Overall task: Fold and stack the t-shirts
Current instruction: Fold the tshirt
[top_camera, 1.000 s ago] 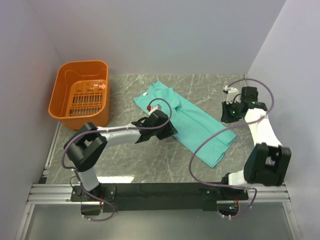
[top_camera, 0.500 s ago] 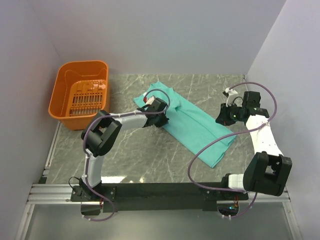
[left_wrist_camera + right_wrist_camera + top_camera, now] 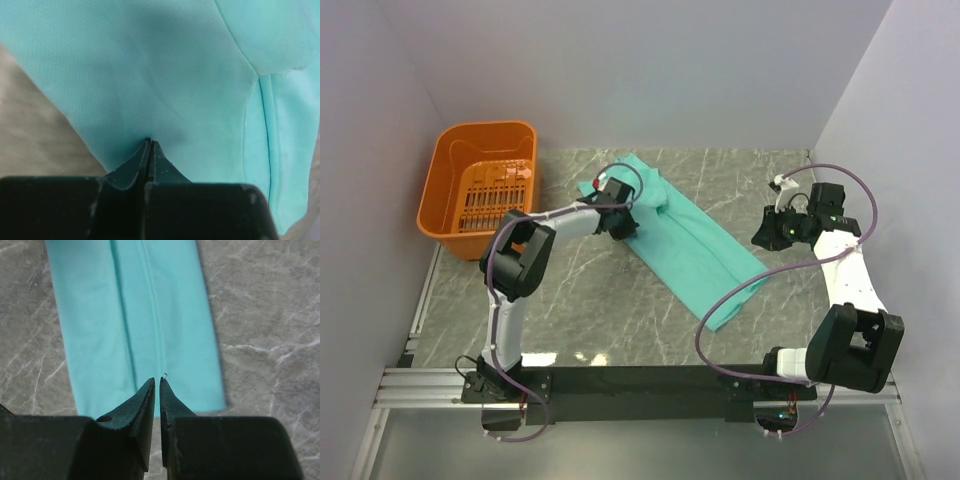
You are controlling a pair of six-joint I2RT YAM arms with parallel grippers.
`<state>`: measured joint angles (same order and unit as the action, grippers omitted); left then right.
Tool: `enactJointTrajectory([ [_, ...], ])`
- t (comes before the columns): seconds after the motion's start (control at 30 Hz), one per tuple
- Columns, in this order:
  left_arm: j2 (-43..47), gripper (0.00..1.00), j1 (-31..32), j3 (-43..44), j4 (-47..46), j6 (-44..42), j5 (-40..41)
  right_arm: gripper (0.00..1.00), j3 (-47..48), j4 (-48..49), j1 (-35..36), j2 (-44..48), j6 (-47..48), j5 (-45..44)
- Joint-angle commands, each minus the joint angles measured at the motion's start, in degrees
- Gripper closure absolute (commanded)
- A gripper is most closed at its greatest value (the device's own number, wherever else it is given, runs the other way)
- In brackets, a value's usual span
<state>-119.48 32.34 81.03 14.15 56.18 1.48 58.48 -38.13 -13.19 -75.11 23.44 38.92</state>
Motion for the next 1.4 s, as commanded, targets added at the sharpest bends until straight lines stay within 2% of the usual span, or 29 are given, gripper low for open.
enactJointTrajectory([
  [0.0,-3.7,0.98,-4.0,4.0,11.0,-8.2,1.9,0.85,0.3,1.6,-0.6,1.5,-0.1,1.4],
  [0.1,-6.1,0.98,-8.2,8.9,14.5,-12.2,1.7,0.85,0.2,1.6,-0.7,1.4,0.1,1.3],
  [0.3,-4.9,0.97,-10.8,13.6,18.9,-19.1,1.9,0.84,1.5,-1.0,-0.1,-1.6,5.7,4.8],
  [0.4,-0.1,0.81,-10.8,11.6,17.5,-20.7,0.6,0.82,4.7,-6.1,1.6,-5.6,14.2,7.7],
  [0.43,3.3,0.68,-10.7,10.7,17.0,-21.2,-0.5,0.82,6.8,-7.3,2.0,-6.8,16.0,8.2],
  [0.53,11.9,0.48,-10.2,4.2,12.3,-22.0,-3.4,0.81,10.2,-12.3,4.4,-10.6,22.8,9.2],
  [0.63,19.4,0.45,-7.6,-3.5,8.2,-20.9,-6.6,0.81,9.8,-12.0,6.8,-11.2,24.2,9.2],
  [0.77,24.7,0.45,-0.5,-13.5,5.3,-16.3,-7.8,0.82,5.6,-3.7,12.7,-10.5,21.0,6.3],
  [0.8,25.8,0.46,2.4,-15.5,3.0,-13.3,-7.5,0.82,4.9,-1.8,16.6,-10.8,20.4,5.0],
  [0.9,31.1,0.5,6.0,-24.1,-0.6,-7.2,-5.4,0.83,5.8,3.3,21.0,-14.7,16.2,0.6],
  [1.0,39.5,0.5,7.2,-32.4,-3.4,-2.7,-2.1,0.85,14.7,3.2,23.9,-23.4,9.3,-1.3],
  [1.1,53.0,0.49,7.7,-40.4,-5.1,0.5,0.2,0.91,31.7,-0.4,25.1,-34.5,1.9,-2.1],
  [1.2,62.1,0.47,8.4,-46.0,-3.8,2.9,2.4,0.93,44.0,-5.4,26.9,-44.8,-3.1,-2.4],
  [1.37,72.4,0.46,8.5,-52.3,-0.2,6.0,3.5,0.97,54.8,-6.3,30.7,-55.3,-13.7,-3.8],
])
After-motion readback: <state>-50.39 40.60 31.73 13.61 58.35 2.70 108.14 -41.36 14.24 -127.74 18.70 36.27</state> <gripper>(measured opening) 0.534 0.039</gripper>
